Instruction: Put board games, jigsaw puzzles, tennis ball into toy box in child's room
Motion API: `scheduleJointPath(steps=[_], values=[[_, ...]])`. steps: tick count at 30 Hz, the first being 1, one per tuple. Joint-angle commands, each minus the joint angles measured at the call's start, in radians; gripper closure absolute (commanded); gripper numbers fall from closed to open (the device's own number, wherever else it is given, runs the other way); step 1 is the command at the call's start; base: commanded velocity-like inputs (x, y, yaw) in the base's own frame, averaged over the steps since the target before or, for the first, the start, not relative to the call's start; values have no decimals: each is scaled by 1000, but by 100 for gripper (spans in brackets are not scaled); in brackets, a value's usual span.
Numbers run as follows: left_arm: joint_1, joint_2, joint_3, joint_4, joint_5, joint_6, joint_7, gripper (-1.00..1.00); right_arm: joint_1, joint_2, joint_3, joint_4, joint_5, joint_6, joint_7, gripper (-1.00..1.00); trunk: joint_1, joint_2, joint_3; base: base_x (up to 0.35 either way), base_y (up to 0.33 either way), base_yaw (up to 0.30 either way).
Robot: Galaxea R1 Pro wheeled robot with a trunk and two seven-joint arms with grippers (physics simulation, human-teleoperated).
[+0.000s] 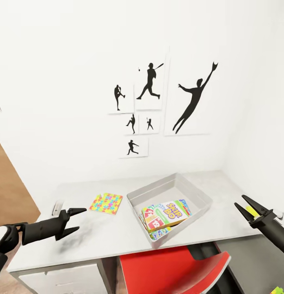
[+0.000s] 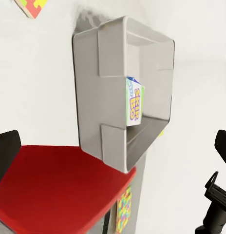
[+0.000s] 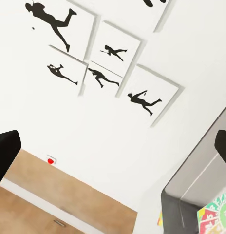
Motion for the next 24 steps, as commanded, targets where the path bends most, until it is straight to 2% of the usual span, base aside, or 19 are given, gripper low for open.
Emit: scheduleJointPath(steps=[1,5,9,14,21,24], values=[[-1,0,2,-9,9,3,11,-100,-1,0,-1,1,1,4,3,-100,1,-2,-1,-56,0,4],[-1,0,13,-18,9,3,11,-100,-1,0,-2,3,1,4,3,-100,1,-2,4,-33,0,17],[-1,0,51,-21,10,3,12,-100,-1,-1,-2,2,1,4,3,-100,1,-2,6,-13,0,9],[-1,0,73,-22,11,3,13,-100,-1,-1,-2,2,1,4,3,-100,1,-2,7,-4,0,3],[-1,2,77,-28,11,3,15,-100,-1,-1,-2,-1,1,4,3,-100,1,-2,7,-1,0,0],[-2,13,54,-39,-4,3,20,-100,-1,0,-2,-7,1,4,3,-100,1,-2,7,0,0,0]])
